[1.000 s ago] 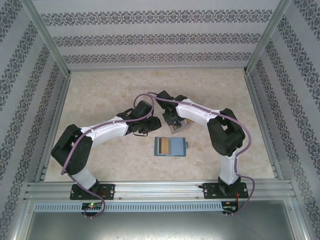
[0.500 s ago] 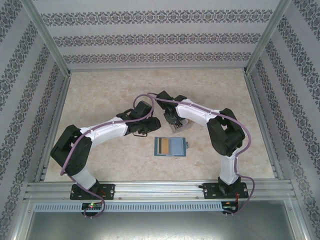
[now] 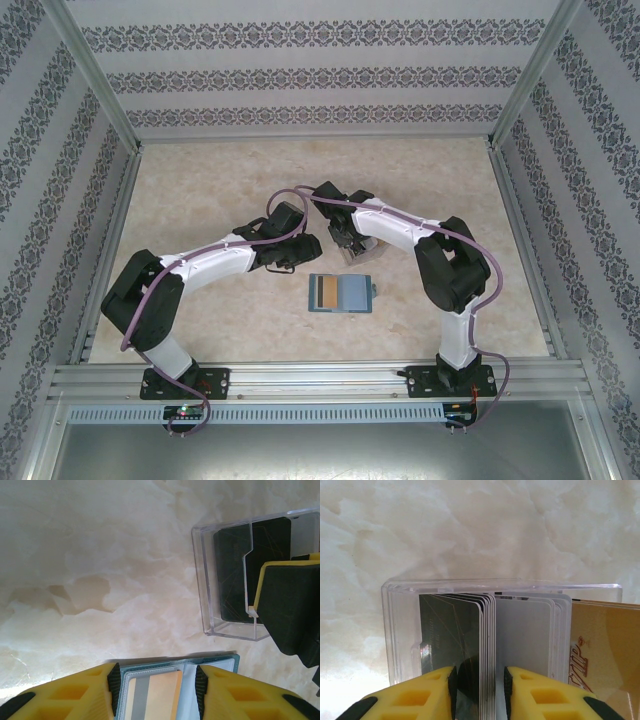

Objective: Put the credit cards into the card holder
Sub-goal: Pick up the credit card from the storage box.

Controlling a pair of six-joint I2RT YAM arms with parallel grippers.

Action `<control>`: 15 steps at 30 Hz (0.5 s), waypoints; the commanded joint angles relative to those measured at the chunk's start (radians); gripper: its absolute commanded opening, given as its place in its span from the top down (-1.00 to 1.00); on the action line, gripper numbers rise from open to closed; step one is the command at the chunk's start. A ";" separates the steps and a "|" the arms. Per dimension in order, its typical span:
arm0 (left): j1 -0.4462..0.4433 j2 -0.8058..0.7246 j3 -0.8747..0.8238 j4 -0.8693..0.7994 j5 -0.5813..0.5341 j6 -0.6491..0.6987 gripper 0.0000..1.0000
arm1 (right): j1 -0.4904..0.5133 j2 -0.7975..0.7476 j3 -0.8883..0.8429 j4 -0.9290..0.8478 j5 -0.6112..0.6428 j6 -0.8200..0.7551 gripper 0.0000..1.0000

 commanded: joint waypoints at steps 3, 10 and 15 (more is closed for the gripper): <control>0.008 -0.035 -0.005 -0.018 -0.013 -0.010 0.09 | 0.008 -0.040 -0.004 -0.032 0.041 -0.009 0.38; 0.008 -0.038 -0.011 -0.014 -0.011 -0.013 0.09 | 0.008 -0.044 -0.009 -0.034 0.042 -0.008 0.47; 0.008 -0.041 -0.014 -0.013 -0.010 -0.013 0.09 | 0.008 -0.053 -0.012 -0.035 0.044 -0.011 0.62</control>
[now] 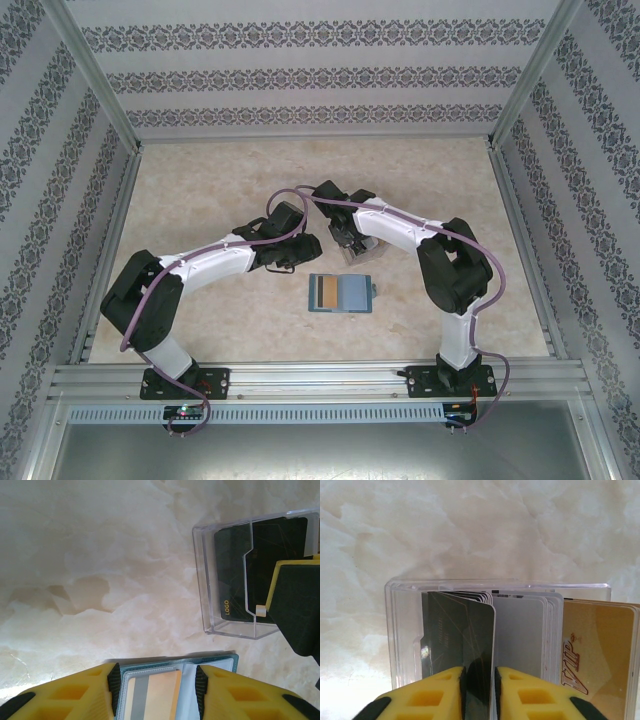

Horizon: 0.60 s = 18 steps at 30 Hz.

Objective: Put the credit cards into the card holder
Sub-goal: Pick up the credit card from the storage box.

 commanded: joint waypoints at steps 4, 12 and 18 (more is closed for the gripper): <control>0.008 -0.036 -0.016 -0.010 -0.006 -0.014 0.09 | 0.007 -0.041 -0.011 -0.031 0.034 -0.005 0.75; 0.008 -0.049 -0.026 -0.008 -0.010 -0.016 0.08 | 0.008 -0.088 -0.011 -0.048 -0.031 0.018 0.82; 0.009 -0.061 -0.022 -0.007 -0.005 -0.009 0.08 | 0.006 -0.187 -0.033 -0.047 -0.112 0.056 0.93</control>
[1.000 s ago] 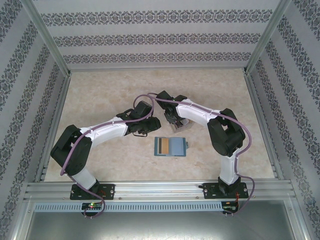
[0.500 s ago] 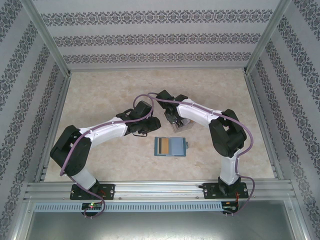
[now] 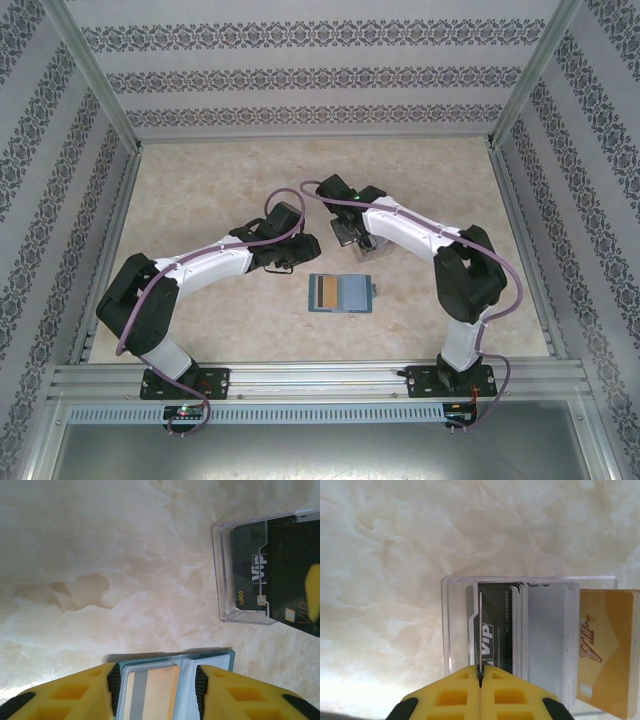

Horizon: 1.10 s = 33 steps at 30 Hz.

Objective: Put the credit cards into the card holder
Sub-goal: Pick up the credit card from the storage box.

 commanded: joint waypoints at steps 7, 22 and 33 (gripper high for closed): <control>0.047 -0.081 -0.054 0.123 0.113 -0.028 -0.05 | -0.046 -0.301 -0.164 0.085 -0.278 0.145 0.97; 0.131 -0.081 -0.117 0.457 0.427 -0.137 -0.25 | -0.145 -0.706 -0.597 0.536 -0.651 0.502 1.00; 0.131 -0.008 -0.125 0.644 0.552 -0.231 -0.26 | -0.168 -0.748 -0.671 0.668 -0.774 0.642 1.00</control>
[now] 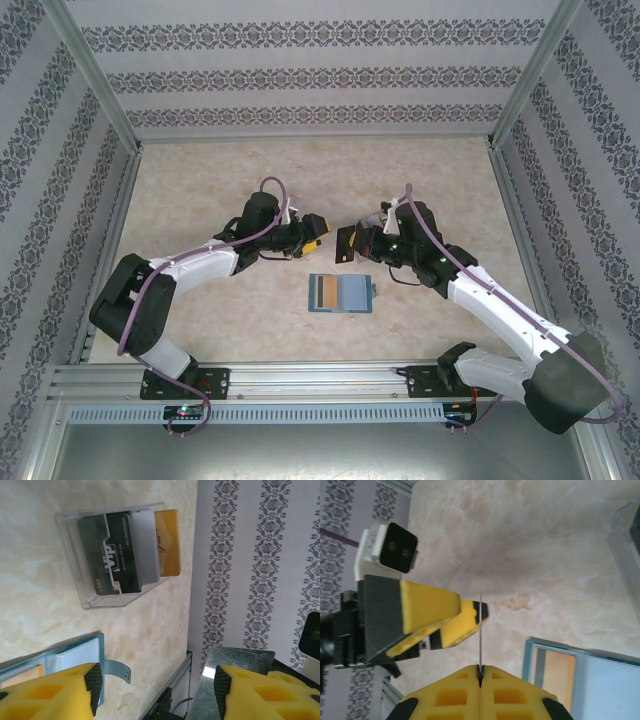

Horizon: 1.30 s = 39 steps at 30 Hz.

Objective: Put the credit cards into the card holder
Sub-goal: Pick up the credit card from the storage box.

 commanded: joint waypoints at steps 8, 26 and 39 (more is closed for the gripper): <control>0.005 0.023 0.017 0.183 0.146 -0.051 -0.16 | -0.047 -0.012 -0.032 0.092 -0.086 0.090 1.00; 0.002 0.049 0.016 0.232 0.235 -0.086 0.93 | -0.107 0.107 -0.073 0.187 -0.168 0.160 0.86; -0.014 -0.041 -0.068 -0.140 -0.026 0.046 1.00 | -0.080 0.107 -0.110 -0.030 -0.031 0.030 0.37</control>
